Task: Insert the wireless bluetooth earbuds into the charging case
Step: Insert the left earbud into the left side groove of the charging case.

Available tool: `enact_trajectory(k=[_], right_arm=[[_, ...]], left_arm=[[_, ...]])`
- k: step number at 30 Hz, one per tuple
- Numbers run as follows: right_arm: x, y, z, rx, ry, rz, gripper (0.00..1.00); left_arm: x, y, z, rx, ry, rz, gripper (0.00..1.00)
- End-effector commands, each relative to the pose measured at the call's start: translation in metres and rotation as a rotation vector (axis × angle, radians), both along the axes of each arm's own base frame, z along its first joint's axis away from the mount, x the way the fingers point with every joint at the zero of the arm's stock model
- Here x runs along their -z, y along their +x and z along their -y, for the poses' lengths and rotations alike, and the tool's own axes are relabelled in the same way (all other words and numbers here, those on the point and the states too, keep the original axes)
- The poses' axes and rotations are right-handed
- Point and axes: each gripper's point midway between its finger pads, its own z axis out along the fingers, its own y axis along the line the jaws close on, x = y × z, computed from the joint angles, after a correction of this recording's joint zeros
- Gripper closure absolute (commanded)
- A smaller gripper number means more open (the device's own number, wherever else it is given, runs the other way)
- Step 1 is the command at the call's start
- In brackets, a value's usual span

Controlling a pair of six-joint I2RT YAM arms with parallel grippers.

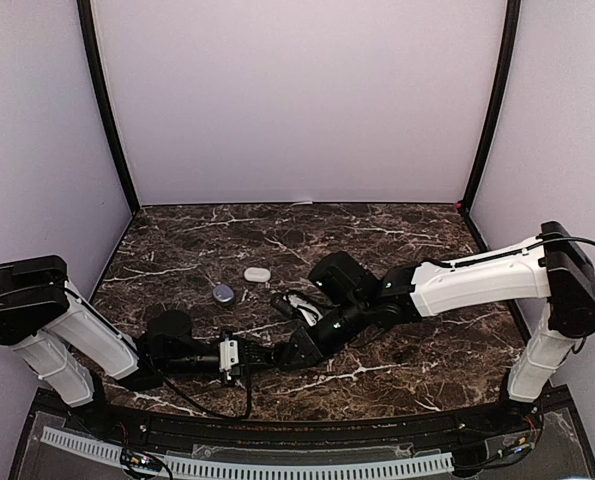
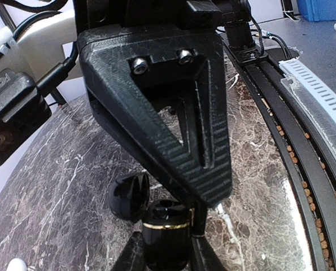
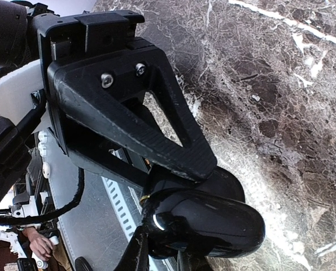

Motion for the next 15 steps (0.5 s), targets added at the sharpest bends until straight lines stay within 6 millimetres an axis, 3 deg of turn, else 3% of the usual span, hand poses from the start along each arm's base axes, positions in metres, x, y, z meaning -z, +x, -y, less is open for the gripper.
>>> enact_trajectory(k=[1, 15], right_arm=[[-0.018, 0.0087, -0.0101, 0.005, 0.05, 0.063, 0.91], [-0.023, 0.0117, -0.0061, 0.014, 0.045, 0.096, 0.92]], left_arm=[[-0.0064, -0.0086, 0.0037, 0.051, -0.017, 0.009, 0.92], [-0.0073, -0.0084, 0.0037, 0.049, -0.018, 0.005, 0.92]])
